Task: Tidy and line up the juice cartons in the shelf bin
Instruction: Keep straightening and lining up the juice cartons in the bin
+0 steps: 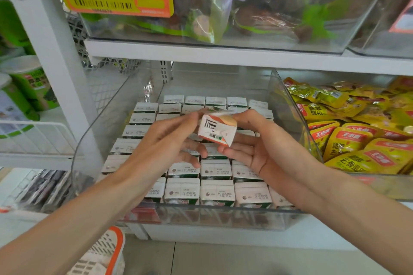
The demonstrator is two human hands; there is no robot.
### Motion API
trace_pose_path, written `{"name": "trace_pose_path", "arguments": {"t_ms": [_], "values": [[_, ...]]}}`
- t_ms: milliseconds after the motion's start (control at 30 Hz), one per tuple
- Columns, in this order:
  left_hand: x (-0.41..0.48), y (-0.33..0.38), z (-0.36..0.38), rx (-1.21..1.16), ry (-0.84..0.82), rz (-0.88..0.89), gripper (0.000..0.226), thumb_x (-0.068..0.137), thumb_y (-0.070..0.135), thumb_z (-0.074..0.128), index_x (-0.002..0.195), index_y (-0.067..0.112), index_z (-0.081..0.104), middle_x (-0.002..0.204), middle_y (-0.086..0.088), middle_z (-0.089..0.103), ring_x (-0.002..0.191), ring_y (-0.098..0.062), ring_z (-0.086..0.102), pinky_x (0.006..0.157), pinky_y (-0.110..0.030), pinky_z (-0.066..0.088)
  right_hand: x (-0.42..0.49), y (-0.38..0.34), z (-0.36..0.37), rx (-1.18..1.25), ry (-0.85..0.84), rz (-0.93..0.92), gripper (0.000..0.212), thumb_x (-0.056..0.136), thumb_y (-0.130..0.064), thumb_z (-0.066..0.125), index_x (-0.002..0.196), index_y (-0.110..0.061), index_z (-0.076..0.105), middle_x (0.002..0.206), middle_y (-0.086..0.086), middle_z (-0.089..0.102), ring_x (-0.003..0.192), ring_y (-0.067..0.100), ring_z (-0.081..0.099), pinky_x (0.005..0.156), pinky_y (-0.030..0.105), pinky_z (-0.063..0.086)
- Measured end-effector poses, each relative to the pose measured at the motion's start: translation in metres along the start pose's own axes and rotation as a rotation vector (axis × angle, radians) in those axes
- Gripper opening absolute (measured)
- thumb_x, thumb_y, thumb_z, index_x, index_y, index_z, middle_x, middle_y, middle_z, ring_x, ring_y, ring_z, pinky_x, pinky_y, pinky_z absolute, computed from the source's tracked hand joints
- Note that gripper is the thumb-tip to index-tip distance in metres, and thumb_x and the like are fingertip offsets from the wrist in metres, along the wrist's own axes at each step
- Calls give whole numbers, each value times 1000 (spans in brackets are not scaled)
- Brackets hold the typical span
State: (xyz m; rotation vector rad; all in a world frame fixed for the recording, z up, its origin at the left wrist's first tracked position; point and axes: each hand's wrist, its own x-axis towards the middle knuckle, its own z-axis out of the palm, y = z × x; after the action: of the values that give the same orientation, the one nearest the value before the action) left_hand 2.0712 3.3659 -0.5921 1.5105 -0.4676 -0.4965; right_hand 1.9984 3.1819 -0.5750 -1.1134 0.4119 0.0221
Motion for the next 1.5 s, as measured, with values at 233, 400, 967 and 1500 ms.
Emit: {"name": "trace_pose_path", "arguments": {"t_ms": [233, 400, 967, 1500], "values": [[-2, -1, -2, 77, -4, 55, 38, 97, 49, 56, 131, 40, 70, 114, 7, 79, 98, -14, 76, 76, -25, 63, 2, 2, -4, -150, -38, -64, 31, 100, -21, 66, 129, -10, 69, 105, 16, 81, 91, 24, 80, 79, 30, 64], [-3, -2, -6, 198, 22, 167, 44, 93, 32, 71, 134, 46, 64, 122, 24, 74, 114, 5, 68, 90, -19, 57, 0, 7, -9, -530, -51, -476, 47, 89, -6, 82, 127, -25, 63, 111, -4, 81, 106, 12, 77, 94, 29, 61], [-3, -2, -5, 187, 70, 207, 39, 92, 27, 72, 129, 35, 70, 115, 18, 78, 109, 1, 72, 86, -6, 52, 2, 11, -14, -547, -50, -583, 46, 91, -18, 81, 135, -26, 67, 118, -9, 79, 105, 12, 77, 93, 23, 60], [-3, -1, -3, 155, 26, 107, 45, 90, 48, 64, 132, 35, 70, 115, 14, 78, 102, -9, 75, 82, -26, 63, 4, 2, -13, -166, -152, -88, 36, 103, -9, 59, 138, -13, 64, 121, 19, 77, 113, 35, 75, 97, 42, 62]]}}
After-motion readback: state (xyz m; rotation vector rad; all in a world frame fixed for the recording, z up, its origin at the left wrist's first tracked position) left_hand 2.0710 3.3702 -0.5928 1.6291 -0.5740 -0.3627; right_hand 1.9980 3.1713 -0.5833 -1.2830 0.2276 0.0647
